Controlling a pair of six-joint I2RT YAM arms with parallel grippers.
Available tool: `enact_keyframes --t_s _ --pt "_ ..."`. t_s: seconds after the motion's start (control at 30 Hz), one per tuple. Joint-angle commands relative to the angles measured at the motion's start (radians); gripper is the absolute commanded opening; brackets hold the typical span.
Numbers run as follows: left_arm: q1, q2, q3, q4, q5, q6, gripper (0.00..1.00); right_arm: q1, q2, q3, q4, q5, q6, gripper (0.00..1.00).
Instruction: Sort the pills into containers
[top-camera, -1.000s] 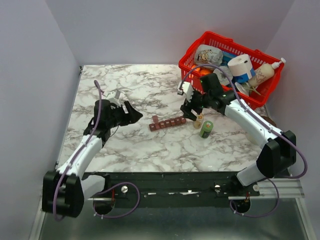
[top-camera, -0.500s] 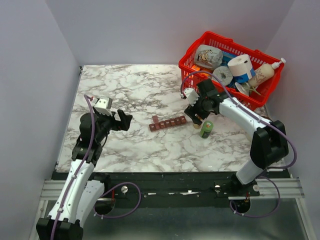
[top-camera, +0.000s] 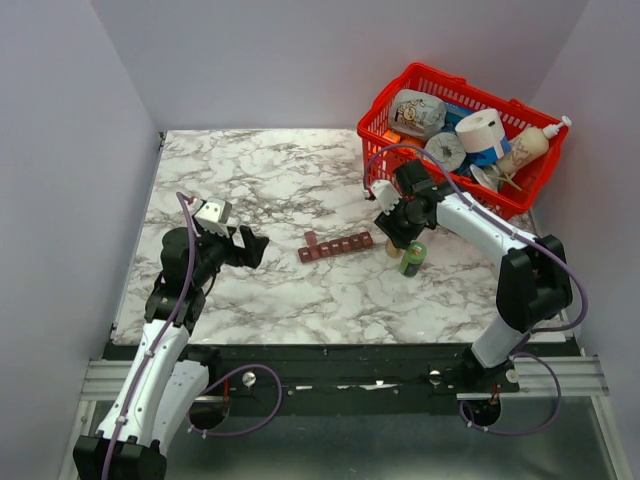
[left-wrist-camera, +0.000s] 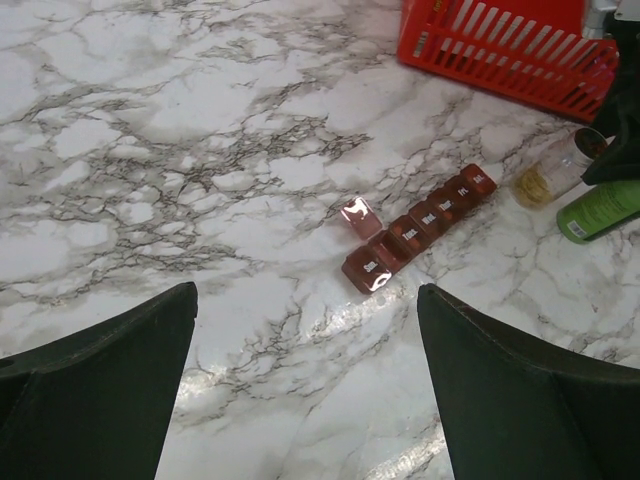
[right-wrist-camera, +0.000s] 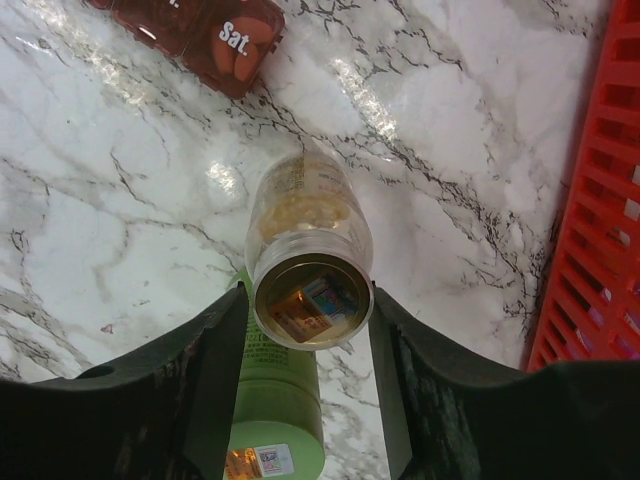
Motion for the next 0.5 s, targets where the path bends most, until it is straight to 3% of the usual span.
enact_keyframes --t_s 0.0,0.37,0.4,0.43,0.47 --pt "0.001 0.005 -0.022 0.076 0.120 -0.001 0.99 -0.003 0.021 0.033 -0.030 -0.027 0.003 0.59" --pt "-0.042 0.009 -0.044 0.113 0.182 0.002 0.99 -0.003 0.028 0.051 -0.016 -0.033 0.001 0.60" --pt "-0.047 0.009 -0.047 0.121 0.185 0.002 0.98 -0.003 0.025 0.051 -0.018 -0.036 0.000 0.57" --pt "-0.054 0.008 -0.051 0.127 0.192 0.008 0.98 -0.003 0.021 0.051 -0.018 -0.044 0.000 0.43" --pt "-0.060 0.006 -0.056 0.128 0.218 0.008 0.98 -0.003 0.005 0.051 -0.019 -0.048 -0.003 0.35"
